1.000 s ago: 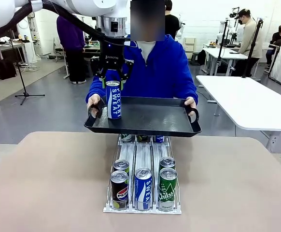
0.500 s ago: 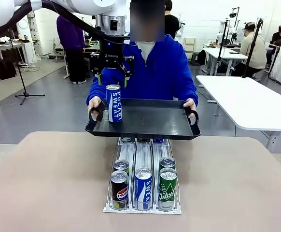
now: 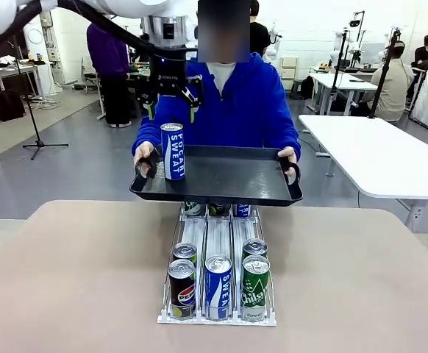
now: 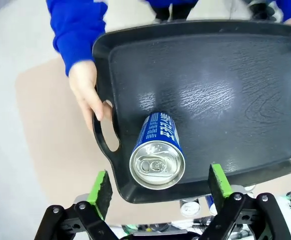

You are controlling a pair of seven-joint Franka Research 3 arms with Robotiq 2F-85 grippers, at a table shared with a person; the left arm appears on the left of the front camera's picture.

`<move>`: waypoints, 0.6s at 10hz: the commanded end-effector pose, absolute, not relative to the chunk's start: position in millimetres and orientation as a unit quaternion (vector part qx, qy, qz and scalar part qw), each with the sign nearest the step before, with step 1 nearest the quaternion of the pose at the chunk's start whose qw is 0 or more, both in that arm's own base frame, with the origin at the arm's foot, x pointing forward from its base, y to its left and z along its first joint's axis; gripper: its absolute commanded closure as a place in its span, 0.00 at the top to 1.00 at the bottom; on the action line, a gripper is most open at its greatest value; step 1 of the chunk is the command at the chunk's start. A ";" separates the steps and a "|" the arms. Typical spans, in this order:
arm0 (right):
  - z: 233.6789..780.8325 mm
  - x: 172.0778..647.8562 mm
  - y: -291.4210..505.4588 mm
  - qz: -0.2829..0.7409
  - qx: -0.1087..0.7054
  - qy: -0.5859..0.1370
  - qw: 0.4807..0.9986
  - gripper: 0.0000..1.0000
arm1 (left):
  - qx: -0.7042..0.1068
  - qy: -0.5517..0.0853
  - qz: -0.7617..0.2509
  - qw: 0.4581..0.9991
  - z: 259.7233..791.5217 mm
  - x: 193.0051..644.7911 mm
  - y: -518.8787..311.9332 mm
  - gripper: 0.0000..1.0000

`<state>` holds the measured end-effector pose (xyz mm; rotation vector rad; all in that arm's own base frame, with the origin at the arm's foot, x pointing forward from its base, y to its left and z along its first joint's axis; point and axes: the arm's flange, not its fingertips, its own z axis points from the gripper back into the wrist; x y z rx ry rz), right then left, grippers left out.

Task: Retrieve and hand over the desired beverage to the person.
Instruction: Place the picked can on the Handle tray extended by the person.

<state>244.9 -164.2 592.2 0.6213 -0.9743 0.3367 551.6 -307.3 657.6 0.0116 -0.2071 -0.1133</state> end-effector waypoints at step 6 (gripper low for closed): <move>591.2 246.2 -163.1 0.164 0.297 -0.459 0.821 1.00 | -0.133 -0.186 -0.193 0.954 615.6 474.8 -110.0 1.00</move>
